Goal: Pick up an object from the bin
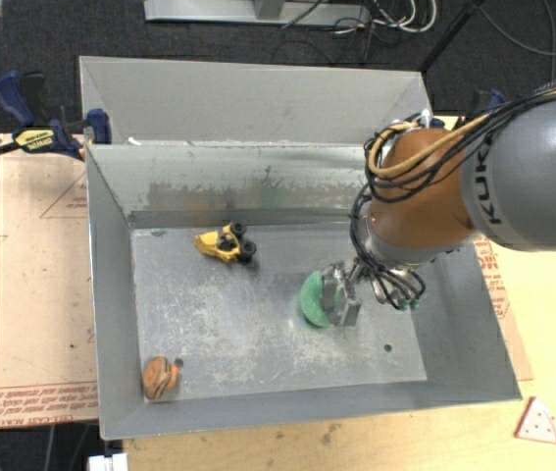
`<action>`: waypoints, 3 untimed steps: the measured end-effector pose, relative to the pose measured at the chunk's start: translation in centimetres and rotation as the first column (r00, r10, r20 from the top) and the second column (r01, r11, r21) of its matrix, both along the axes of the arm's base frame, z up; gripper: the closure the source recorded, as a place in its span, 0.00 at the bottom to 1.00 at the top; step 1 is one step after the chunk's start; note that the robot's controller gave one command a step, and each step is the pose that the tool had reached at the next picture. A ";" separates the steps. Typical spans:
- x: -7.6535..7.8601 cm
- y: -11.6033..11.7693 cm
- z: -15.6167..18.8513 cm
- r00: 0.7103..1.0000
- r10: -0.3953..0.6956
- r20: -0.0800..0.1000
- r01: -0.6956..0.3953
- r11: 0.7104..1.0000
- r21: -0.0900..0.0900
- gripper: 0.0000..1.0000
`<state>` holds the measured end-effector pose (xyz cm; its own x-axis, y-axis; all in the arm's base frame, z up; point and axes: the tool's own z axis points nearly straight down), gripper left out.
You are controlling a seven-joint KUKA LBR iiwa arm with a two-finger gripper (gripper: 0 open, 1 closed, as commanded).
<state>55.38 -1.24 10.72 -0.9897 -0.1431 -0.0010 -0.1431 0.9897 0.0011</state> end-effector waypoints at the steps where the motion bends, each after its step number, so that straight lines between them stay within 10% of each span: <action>1: 0.0 0.0 0.0 1.000 0.000 0.000 0.000 1.000 0.000 0.00; 2: 0.0 0.0 0.0 1.000 0.000 0.000 0.000 1.000 0.000 0.00; 3: 5.3 -0.3 -3.2 1.000 -0.007 0.016 0.007 1.000 0.002 1.00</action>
Offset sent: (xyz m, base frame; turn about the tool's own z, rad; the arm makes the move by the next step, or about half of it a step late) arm 0.0000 0.0000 0.0000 0.0000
